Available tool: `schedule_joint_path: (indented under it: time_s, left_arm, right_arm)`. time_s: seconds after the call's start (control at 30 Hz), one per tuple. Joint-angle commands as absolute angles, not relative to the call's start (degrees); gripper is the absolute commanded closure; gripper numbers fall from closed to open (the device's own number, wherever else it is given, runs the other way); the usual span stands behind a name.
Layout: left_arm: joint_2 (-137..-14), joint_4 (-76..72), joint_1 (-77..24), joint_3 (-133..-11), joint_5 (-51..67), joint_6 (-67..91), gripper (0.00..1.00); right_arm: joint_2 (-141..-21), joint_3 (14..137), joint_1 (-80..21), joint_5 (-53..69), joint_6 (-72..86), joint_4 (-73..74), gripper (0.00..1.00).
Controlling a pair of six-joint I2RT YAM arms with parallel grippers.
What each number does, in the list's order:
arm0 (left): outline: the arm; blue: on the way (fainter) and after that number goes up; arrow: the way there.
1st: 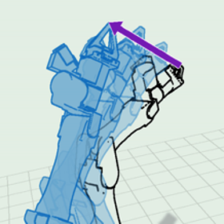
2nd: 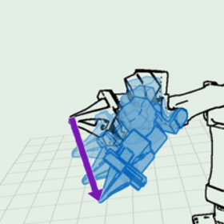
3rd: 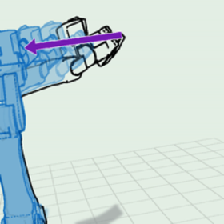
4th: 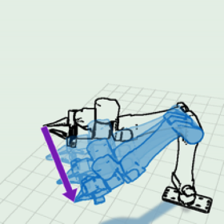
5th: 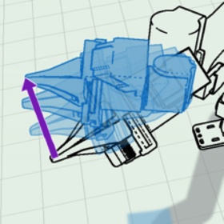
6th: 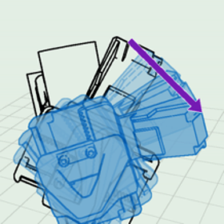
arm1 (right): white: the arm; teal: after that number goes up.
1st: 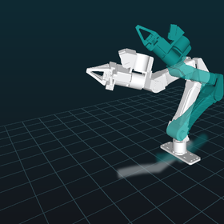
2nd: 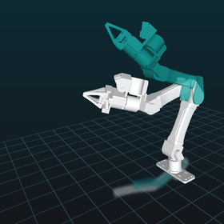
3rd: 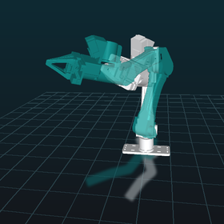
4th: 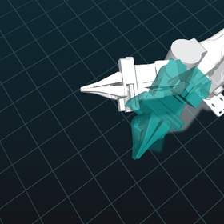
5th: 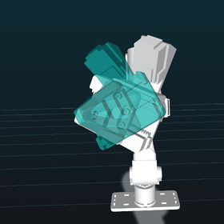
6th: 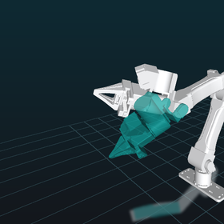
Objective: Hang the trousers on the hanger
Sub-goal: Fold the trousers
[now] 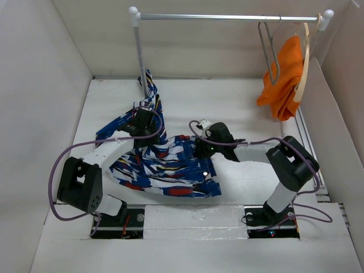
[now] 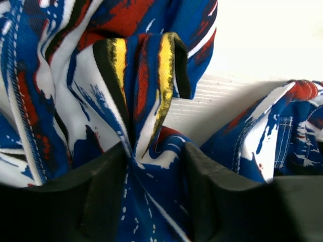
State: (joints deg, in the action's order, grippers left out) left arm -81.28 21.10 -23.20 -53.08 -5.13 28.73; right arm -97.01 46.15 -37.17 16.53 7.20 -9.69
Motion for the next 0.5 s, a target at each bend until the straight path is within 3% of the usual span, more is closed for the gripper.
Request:
schedule_joint_path:
  time_s: [0.0,0.03,0.07,0.13,0.23,0.3,0.33,0.37,0.47]
  left_arm:
    - [-80.07,19.16,-23.47,-53.44,-5.36,28.30,0.63]
    - [-79.81,19.07,-23.47,-53.61,-5.19,28.39,0.68]
    - [-79.54,19.07,-23.47,-53.61,-5.10,28.39,0.81]
    - [-78.49,18.90,-23.47,-53.88,-4.66,28.65,0.86]
    - [-77.43,18.46,-23.47,-54.75,-3.09,29.35,0.88]
    - [-77.34,18.54,-23.47,-56.33,-1.94,29.62,0.74]
    - [-77.43,18.81,-23.47,-57.03,-1.41,29.53,0.63]
    - [-77.52,18.98,-23.47,-57.74,-1.58,29.53,0.40]
    - [-77.52,19.95,-23.47,-59.94,-5.17,30.32,0.09]
  right_arm:
    - [-96.51,41.94,-37.44,17.23,14.93,-22.64,0.64]
    - [-95.46,39.66,-37.44,16.44,15.55,-23.55,0.85]
    - [-92.14,38.86,-37.44,15.22,15.82,-23.73,0.93]
    - [-88.09,37.88,-37.44,10.48,14.86,-19.88,1.00]
    - [-77.55,38.41,-37.44,0.82,12.57,-8.03,1.00]
    - [-69.23,39.20,-35.70,-7.69,11.61,3.26,1.00]
    - [-66.47,39.37,-34.64,-9.82,11.43,6.47,1.00]
    - [-64.01,39.64,-33.32,-12.11,11.51,9.98,1.00]
    - [-56.00,39.82,-24.20,-17.48,9.94,20.37,1.00]
